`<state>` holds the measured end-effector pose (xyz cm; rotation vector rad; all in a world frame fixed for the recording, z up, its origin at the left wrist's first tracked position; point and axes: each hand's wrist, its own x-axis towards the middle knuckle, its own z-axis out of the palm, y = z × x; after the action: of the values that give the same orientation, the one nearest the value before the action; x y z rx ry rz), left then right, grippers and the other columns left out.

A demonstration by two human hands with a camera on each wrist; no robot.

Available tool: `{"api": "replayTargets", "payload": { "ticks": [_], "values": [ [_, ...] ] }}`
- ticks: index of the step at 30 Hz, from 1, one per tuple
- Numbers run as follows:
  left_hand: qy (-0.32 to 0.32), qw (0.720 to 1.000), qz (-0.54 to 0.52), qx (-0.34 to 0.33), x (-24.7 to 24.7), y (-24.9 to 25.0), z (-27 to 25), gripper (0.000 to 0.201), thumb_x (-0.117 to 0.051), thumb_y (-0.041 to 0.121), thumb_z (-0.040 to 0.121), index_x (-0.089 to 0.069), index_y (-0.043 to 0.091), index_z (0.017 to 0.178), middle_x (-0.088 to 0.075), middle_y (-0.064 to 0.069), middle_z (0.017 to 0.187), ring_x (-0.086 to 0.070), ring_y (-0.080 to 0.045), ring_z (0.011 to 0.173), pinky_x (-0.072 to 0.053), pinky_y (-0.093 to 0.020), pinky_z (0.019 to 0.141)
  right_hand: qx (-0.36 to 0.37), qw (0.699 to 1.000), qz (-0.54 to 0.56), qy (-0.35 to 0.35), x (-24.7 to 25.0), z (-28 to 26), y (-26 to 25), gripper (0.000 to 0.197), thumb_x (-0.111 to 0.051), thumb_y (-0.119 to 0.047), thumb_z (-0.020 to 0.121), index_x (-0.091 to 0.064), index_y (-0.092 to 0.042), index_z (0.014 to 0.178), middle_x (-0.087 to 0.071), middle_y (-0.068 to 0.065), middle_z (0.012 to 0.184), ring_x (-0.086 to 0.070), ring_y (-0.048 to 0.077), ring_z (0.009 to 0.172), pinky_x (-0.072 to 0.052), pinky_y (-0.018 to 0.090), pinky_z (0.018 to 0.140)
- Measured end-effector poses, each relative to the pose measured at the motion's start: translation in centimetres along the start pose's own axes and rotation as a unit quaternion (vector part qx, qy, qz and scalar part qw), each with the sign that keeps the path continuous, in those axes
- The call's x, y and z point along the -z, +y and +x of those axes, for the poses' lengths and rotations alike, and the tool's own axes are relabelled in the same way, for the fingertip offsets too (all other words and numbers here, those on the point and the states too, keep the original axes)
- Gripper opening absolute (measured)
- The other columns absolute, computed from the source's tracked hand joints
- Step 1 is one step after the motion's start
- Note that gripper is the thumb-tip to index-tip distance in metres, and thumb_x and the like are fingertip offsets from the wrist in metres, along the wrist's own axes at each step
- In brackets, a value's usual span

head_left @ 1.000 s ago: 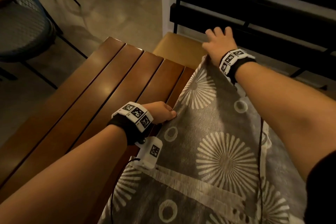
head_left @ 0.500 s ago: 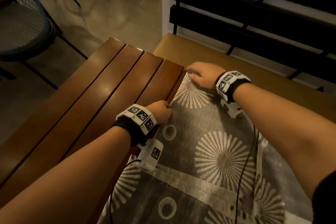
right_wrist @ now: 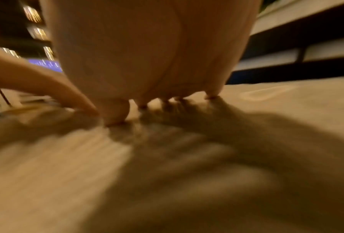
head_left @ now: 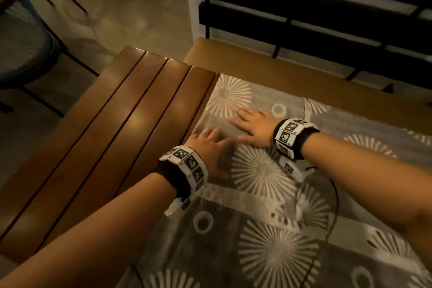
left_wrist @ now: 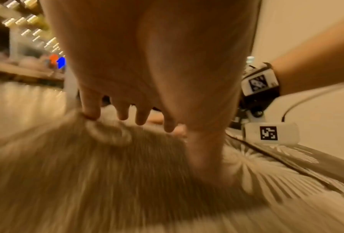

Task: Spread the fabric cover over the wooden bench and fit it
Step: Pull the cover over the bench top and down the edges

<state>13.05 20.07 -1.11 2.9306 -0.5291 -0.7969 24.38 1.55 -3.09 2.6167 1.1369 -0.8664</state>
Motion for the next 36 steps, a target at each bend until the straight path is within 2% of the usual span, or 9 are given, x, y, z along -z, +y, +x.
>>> {"api": "replayTargets", "payload": {
  "ticks": [4, 7, 12, 16, 20, 24, 27, 33, 36],
  "values": [
    [-0.079, 0.995, 0.021, 0.056, -1.1, 0.2, 0.2, 0.104, -0.068, 0.059, 0.073, 0.001, 0.041, 0.149, 0.008, -0.002, 0.161, -0.001, -0.033, 0.147, -0.021, -0.055, 0.114, -0.290, 0.952, 0.045, 0.085, -2.3, -5.7, 8.5, 0.058, -0.021, -0.050, 0.097, -0.013, -0.030, 0.151, 0.002, 0.003, 0.162, -0.002, 0.027, 0.149, -0.008, 0.053, 0.118],
    [-0.080, 0.988, 0.069, 0.117, -0.1, 2.5, -0.2, 0.098, -0.066, 0.055, 0.078, -0.003, 0.035, 0.150, -0.003, -0.007, 0.160, -0.010, -0.036, 0.145, -0.023, -0.054, 0.112, -0.375, 0.915, 0.130, 0.076, -4.6, -12.7, 11.4, 0.059, -0.021, -0.046, 0.099, -0.007, -0.025, 0.153, 0.007, 0.005, 0.162, -0.001, 0.031, 0.149, -0.007, 0.052, 0.118],
    [-0.031, 0.996, 0.037, 0.075, -0.8, 9.5, -2.3, 0.057, -0.059, 0.039, 0.081, -0.043, 0.023, 0.133, -0.045, -0.010, 0.131, -0.051, -0.036, 0.115, -0.046, -0.049, 0.094, -0.202, 0.959, 0.168, 0.104, -10.2, -22.9, 5.5, 0.058, -0.039, -0.040, 0.098, -0.028, -0.013, 0.149, -0.022, 0.015, 0.157, -0.025, 0.032, 0.143, -0.022, 0.039, 0.115],
    [-0.053, 0.996, 0.037, 0.061, -2.4, 14.5, -3.5, 0.093, -0.060, 0.075, 0.060, -0.041, 0.025, 0.136, -0.046, -0.006, 0.129, -0.051, -0.034, 0.115, -0.046, -0.045, 0.090, -0.112, 0.975, 0.191, 0.006, -14.8, -28.3, 0.0, 0.090, -0.050, -0.064, 0.085, -0.010, -0.021, 0.153, -0.005, 0.009, 0.161, -0.010, 0.027, 0.148, -0.013, 0.038, 0.118],
    [-0.057, 0.984, 0.143, 0.083, -3.5, 16.7, -4.3, 0.111, -0.072, 0.077, 0.050, -0.035, 0.019, 0.137, -0.047, -0.007, 0.133, -0.048, -0.035, 0.122, -0.034, -0.054, 0.104, -0.123, 0.982, 0.136, 0.054, -16.8, -30.1, -0.5, 0.111, -0.067, -0.067, 0.067, -0.013, -0.020, 0.152, -0.033, 0.011, 0.149, -0.036, 0.031, 0.133, -0.034, 0.040, 0.108],
    [-0.036, 0.981, 0.165, 0.095, -4.6, 17.5, -5.4, 0.064, -0.066, 0.060, 0.074, -0.053, 0.017, 0.120, -0.060, -0.008, 0.121, -0.048, -0.033, 0.121, -0.023, -0.052, 0.113, -0.162, 0.972, 0.159, 0.063, -18.2, -30.3, -0.9, 0.075, -0.070, -0.062, 0.068, -0.046, -0.021, 0.127, -0.064, 0.003, 0.115, -0.062, 0.025, 0.101, -0.050, 0.037, 0.086],
    [-0.041, 0.980, 0.179, 0.073, -4.6, 17.8, -6.7, 0.045, -0.058, 0.056, 0.081, -0.063, 0.021, 0.110, -0.064, -0.005, 0.113, -0.051, -0.029, 0.117, -0.025, -0.047, 0.112, -0.154, 0.982, 0.086, 0.070, -18.1, -30.8, -2.1, 0.037, -0.056, -0.052, 0.085, -0.062, -0.018, 0.097, -0.065, 0.005, 0.091, -0.059, 0.026, 0.092, -0.043, 0.039, 0.086],
    [-0.021, 0.994, 0.105, 0.020, -5.9, 18.8, -10.9, 0.016, -0.052, 0.035, 0.087, -0.058, 0.021, 0.081, -0.069, -0.004, 0.091, -0.063, -0.024, 0.080, -0.051, -0.037, 0.080, -0.125, 0.968, 0.207, 0.065, -18.3, -34.7, -6.0, 0.016, -0.048, -0.035, 0.092, -0.056, -0.022, 0.094, -0.064, 0.003, 0.091, -0.059, 0.023, 0.080, -0.052, 0.039, 0.076],
    [-0.010, 0.998, 0.061, -0.013, -7.6, 18.9, -13.7, 0.024, -0.054, 0.040, 0.087, -0.058, 0.018, 0.097, -0.068, -0.006, 0.095, -0.065, -0.028, 0.089, -0.050, -0.035, 0.072, -0.132, 0.971, 0.193, 0.040, -18.7, -37.8, -9.2, 0.022, -0.047, -0.038, 0.094, -0.054, -0.027, 0.111, -0.067, 0.004, 0.102, -0.062, 0.021, 0.087, -0.053, 0.038, 0.082]
  ]
}}
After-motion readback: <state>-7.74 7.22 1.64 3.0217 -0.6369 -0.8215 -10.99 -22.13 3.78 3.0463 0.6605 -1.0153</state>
